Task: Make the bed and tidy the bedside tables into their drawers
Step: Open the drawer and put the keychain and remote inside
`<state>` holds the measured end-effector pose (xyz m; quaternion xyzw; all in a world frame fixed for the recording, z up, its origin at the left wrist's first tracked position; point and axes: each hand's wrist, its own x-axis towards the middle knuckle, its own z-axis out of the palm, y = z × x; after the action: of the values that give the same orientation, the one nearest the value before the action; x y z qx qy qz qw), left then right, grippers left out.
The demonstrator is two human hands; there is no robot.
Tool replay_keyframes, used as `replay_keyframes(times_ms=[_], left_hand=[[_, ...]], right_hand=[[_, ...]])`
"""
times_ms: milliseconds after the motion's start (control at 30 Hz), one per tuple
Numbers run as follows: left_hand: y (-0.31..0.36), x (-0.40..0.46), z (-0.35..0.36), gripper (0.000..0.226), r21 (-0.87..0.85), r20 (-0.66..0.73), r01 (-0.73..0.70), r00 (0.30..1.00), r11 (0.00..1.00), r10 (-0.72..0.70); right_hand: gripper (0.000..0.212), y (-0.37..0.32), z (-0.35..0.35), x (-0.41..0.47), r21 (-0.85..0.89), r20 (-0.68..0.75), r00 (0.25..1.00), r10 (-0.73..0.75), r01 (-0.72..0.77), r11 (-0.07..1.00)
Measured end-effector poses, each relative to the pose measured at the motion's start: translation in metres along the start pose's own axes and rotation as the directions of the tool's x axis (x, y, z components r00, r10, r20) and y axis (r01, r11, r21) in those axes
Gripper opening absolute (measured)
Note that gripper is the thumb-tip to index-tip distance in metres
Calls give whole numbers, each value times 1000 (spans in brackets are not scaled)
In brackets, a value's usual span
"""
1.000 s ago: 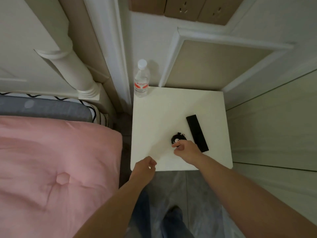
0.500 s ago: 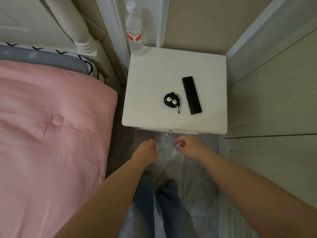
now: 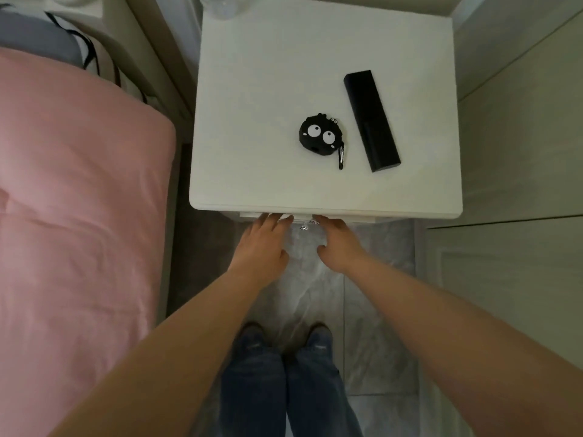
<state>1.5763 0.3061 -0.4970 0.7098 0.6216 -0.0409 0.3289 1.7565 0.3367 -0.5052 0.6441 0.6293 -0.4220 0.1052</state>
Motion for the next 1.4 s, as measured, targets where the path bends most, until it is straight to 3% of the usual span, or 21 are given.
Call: replay_keyframes(times_ms=[267, 400, 600, 733, 800, 867, 967, 1033, 1100, 1167, 1400], left_hand=[[-10, -7, 17, 73, 156, -172, -99, 977, 983, 125], [-12, -5, 15, 76, 155, -250, -82, 961, 984, 119], [-3, -10, 13, 71, 115, -257, -65, 962, 991, 93], [12, -13, 14, 54, 12, -135, 8, 991, 1000, -7], [17, -18, 16, 44, 10, -57, 45, 997, 999, -45], [19, -26, 20, 39, 25, -11, 68, 998, 997, -68], [20, -38, 26, 39, -17, 36, 106, 994, 994, -105], [22, -43, 30, 39, -48, 88, 136, 987, 990, -131], [23, -47, 32, 38, -93, 170, 171, 973, 981, -154], [23, -53, 33, 37, -119, 231, 181, 961, 976, -150], [19, -73, 44, 32, -142, 316, 161, 942, 977, -110]], right_hand=[[70, 2, 25, 26, 36, -31, 997, 65, -64, 997], [70, 11, 22, 26, 34, -45, 999, 16, -14, 999], [64, 23, 16, 22, -13, 96, 995, 17, -15, 1000], [68, 34, 22, -9, -110, 277, 961, 25, 6, 994], [67, 38, 31, -31, -130, 305, 951, -47, 90, 987], [56, 37, 35, -55, -61, 137, 966, -218, 228, 972], [50, 35, 39, -79, -53, -269, 889, -370, 370, 927], [58, 39, 44, -88, -81, -354, 893, -278, 267, 960], [68, 47, 49, -94, -72, -262, 962, -81, 65, 995], [71, 54, 51, -99, -134, -147, 989, 28, -48, 990], [57, 62, 52, -117, -194, -50, 998, 25, -34, 980]])
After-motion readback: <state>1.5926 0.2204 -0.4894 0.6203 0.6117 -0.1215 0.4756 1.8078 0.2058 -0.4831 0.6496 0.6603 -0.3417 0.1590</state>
